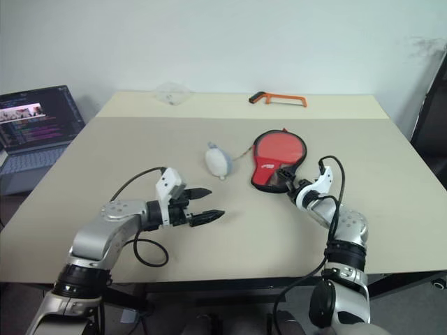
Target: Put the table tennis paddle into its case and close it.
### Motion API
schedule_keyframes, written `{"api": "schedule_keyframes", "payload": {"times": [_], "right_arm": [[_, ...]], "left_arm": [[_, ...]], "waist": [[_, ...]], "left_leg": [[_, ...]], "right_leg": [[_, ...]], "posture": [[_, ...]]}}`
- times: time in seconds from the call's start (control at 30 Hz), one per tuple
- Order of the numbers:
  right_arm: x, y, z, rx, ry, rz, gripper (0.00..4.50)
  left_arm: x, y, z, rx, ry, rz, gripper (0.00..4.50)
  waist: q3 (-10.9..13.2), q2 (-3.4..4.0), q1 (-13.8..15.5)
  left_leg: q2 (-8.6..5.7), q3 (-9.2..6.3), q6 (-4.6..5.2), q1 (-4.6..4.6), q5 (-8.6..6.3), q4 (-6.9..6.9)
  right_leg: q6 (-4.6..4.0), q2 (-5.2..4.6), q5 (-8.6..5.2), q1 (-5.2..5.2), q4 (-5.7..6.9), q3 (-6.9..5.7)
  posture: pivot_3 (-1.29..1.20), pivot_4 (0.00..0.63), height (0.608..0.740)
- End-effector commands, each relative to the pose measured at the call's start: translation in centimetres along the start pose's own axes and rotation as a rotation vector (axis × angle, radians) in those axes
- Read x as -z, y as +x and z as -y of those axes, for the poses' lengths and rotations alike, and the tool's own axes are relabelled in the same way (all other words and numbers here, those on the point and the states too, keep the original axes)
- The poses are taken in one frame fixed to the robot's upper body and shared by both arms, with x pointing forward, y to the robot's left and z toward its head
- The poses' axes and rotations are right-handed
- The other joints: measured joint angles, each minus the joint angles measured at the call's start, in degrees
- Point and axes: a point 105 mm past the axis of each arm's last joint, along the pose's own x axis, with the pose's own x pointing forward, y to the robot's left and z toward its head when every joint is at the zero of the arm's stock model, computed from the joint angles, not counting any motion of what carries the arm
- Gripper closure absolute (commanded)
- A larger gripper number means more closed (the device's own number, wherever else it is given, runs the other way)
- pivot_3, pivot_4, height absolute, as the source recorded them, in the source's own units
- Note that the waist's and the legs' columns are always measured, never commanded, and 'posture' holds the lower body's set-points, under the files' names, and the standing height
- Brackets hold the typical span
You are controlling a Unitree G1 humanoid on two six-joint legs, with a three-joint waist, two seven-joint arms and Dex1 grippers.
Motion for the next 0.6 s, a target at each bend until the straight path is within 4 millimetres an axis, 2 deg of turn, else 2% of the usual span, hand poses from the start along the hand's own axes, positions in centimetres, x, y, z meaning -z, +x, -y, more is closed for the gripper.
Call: {"api": "schedule_keyframes", "payload": {"times": [0.03, 0.27, 0.6], "right_arm": [[0.3, -0.5, -1.0, -0.039, 0.009, 0.0, 0.0], [0.8, 0.2, -1.2, -0.029, 0.025, 0.0, 0.0], [-0.4, 2.0, -2.0, -0.012, 0.036, 0.062, 0.0]], "left_arm": [[-1.3, 0.1, 0.6, 0.021, 0.057, 0.029, 0.01], [-1.4, 0.2, 0.6, 0.023, 0.061, 0.028, 0.01], [-1.5, 0.4, 0.7, 0.025, 0.063, 0.028, 0.01]], "waist": [[0.0, 0.0, -0.01], [0.0, 0.0, -0.07], [0.0, 0.0, -0.13]], "left_leg": [[0.0, -0.01, 0.0, 0.0, 0.0, 0.0], [0.01, -0.01, 0.0, 0.01, 0.0, 0.0], [0.0, 0.0, 0.0, 0.02, 0.0, 0.02]], "right_leg": [[0.0, 0.0, 0.0, 0.0, 0.0, -0.01], [-0.01, 0.01, 0.0, 0.0, 0.01, -0.01], [0.05, 0.01, 0.03, -0.01, 0.01, 0.02]], "posture": [[0.0, 0.15, 0.74], [0.0, 0.15, 0.74], [0.0, 0.15, 0.74]]}}
